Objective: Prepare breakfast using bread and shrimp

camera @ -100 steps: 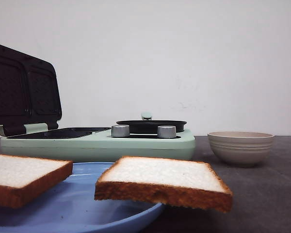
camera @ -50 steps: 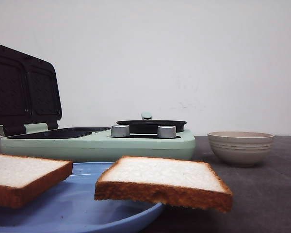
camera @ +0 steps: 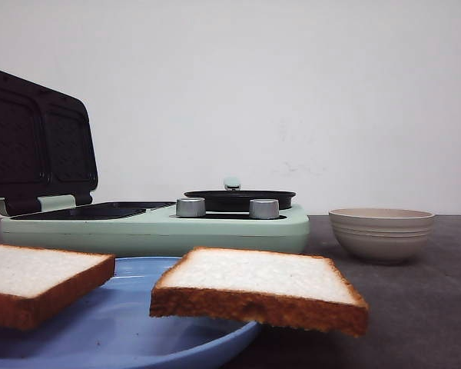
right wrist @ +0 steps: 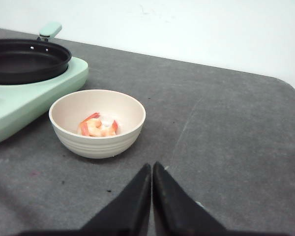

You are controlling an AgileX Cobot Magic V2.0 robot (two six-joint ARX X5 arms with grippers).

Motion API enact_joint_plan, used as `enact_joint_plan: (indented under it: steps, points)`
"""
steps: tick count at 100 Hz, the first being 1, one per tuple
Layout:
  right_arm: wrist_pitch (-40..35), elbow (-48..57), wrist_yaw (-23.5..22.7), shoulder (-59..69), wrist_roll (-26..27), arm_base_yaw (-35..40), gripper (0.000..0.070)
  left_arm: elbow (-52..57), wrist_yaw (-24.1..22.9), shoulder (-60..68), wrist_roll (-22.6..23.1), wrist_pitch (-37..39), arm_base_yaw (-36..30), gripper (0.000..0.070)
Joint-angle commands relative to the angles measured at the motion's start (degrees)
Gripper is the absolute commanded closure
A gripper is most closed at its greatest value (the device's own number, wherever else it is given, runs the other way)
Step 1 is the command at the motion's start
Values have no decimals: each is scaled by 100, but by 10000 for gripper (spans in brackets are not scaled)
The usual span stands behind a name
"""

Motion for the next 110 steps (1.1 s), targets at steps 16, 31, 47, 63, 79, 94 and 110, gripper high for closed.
enact_joint_plan:
  steps: [16,31,47,63,79,94,110]
  points:
    - [74,-20,0,-2,295,-2,700,-101,-15,-7,-24,-22,-9,700]
    - [83,-20,-2,-2,601,-2,700,-98,-17,-7,-448,-15,-9,700]
    - [142,85,0,-2,1202,-2,700,68,-15,-7,-1137,-17,-7,697]
    - [59,557,-4,11,2157,-2,700,603,-15,57,-1864,-107,-9,694]
    - [-446,1320,-9,358,2404,-2,700,1561,-15,498,-1950,-787,-7,694]
    - [-1316,2072,-72,1080,2404,-2,700,2524,13,1202,-1943,-1475,-9,695]
    - [-2306,2830,-358,2055,2413,-2,700,3388,437,1985,-1906,-2216,-9,696]
